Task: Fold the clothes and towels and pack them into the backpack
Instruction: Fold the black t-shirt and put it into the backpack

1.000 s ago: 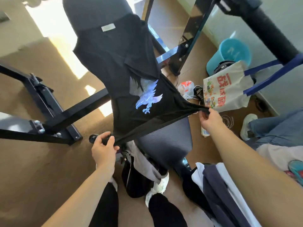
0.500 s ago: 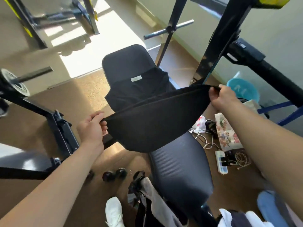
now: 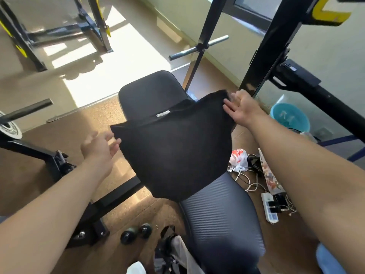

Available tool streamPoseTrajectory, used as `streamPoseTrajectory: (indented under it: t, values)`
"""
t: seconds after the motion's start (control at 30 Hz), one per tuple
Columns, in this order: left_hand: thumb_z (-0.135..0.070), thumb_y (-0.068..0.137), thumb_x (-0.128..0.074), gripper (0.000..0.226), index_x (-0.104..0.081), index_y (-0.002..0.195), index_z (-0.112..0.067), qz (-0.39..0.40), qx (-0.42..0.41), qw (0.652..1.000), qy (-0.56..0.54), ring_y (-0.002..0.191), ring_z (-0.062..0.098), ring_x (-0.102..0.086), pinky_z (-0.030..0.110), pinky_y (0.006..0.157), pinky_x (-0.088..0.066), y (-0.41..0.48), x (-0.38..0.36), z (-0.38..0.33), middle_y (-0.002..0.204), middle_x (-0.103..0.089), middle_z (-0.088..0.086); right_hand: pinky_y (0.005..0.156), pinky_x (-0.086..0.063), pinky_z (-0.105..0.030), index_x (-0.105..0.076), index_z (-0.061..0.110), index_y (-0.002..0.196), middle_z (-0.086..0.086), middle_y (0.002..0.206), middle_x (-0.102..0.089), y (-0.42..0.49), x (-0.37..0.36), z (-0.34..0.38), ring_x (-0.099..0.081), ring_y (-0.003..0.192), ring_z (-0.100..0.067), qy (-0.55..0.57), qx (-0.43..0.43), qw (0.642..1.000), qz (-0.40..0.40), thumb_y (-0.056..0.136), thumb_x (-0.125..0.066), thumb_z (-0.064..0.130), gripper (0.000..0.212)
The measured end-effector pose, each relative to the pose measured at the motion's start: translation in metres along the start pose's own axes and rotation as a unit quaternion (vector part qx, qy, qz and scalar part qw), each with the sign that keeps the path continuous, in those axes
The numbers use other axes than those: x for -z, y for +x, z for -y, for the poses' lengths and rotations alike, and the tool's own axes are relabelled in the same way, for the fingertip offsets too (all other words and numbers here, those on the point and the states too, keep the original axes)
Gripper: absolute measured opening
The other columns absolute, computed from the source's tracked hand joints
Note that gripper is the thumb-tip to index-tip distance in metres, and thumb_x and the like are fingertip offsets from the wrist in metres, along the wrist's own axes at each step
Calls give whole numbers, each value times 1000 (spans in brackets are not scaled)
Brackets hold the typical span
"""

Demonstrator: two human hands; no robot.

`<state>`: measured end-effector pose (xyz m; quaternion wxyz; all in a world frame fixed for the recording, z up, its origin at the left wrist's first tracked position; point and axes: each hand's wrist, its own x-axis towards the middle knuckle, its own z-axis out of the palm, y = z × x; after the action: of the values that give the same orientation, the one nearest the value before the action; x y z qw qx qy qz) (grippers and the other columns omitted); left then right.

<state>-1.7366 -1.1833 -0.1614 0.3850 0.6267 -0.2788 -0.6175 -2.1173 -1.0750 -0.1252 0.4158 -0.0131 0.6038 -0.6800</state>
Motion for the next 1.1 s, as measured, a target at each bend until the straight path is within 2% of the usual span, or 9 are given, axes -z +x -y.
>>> streamPoseTrajectory:
  t: [0.07, 0.23, 0.33, 0.43, 0.57, 0.63, 0.8, 1.0, 1.1]
  values:
    - [-11, 99, -59, 44, -51, 140, -26, -11, 7, 999, 34, 97, 19, -74, 26, 81, -61, 2, 3, 14, 120, -68, 4, 116, -41, -43, -30, 16, 157, 2, 151, -44, -3, -1, -20, -50, 136, -27, -54, -18, 998, 9, 110, -33, 38, 51]
    - [-14, 99, -64, 43, -51, 139, -23, 10, 36, 994, 107, 107, 20, -68, 36, 96, -58, -3, 7, 52, 126, -64, 6, 82, -56, -30, -52, 14, 138, -5, 114, -64, -15, 13, -96, -65, 101, -20, -248, 7, 968, -27, 101, -61, 18, 38]
    - [-18, 98, -66, 45, -50, 140, -22, 26, 74, 986, 146, 112, 23, -64, 40, 100, -56, -7, 6, 75, 130, -61, 6, 86, -56, -29, -65, 18, 124, 1, 103, -70, -35, 31, -153, -67, 98, -16, -352, 42, 932, -79, 93, -71, 17, 32]
    - [-21, 98, -66, 44, -51, 138, -20, 48, 123, 975, 177, 119, 25, -59, 39, 103, -53, -14, 8, 107, 133, -58, 6, 73, -49, -18, -68, 16, 110, 4, 85, -66, -62, 49, -195, -64, 84, -14, -326, 54, 929, -168, 89, -73, 12, 22]
    - [-26, 99, -65, 36, -54, 132, -19, 46, 221, 956, 185, 115, 25, -58, 40, 103, -52, -28, 5, 155, 126, -59, 6, 87, -59, -44, -62, 14, 107, -7, 95, -68, -83, 72, -247, -65, 87, -21, -226, -45, 944, -237, 86, -77, 20, 27]
    - [-30, 99, -64, 32, -53, 127, -20, 34, 283, 944, 166, 115, 26, -57, 42, 104, -51, -41, 3, 178, 125, -58, 7, 88, -59, -45, -57, 9, 116, -12, 101, -66, -87, 79, -258, -65, 92, -23, -168, -105, 950, -242, 90, -76, 21, 34]
    - [-40, 98, -64, 63, -34, 149, -18, 83, 420, 904, 4, 131, 35, -49, 49, 116, -39, -60, -7, 231, 140, -48, 15, 88, -58, -40, -50, 9, 115, -10, 104, -60, -73, 90, -252, -62, 102, -26, -61, -150, 953, -256, 93, -74, 18, 33]
    - [-22, 101, -62, 30, -59, 127, -7, 65, 392, 908, -132, 108, 19, -62, 34, 99, -50, -60, -17, 243, 120, -65, 7, 80, -56, -37, -58, 6, 126, -12, 114, -62, -34, 102, -231, -59, 85, -17, -69, -126, 953, -268, 88, -79, 15, 44]
    - [-15, 96, -67, 19, -62, 113, -7, 64, 378, 913, -141, 94, 17, -56, 29, 85, -51, -59, -4, 244, 104, -60, 6, 67, -53, -31, -61, 9, 105, -9, 107, -63, -32, 103, -228, -61, 89, -18, -83, -119, 956, -256, 92, -72, 7, 18]
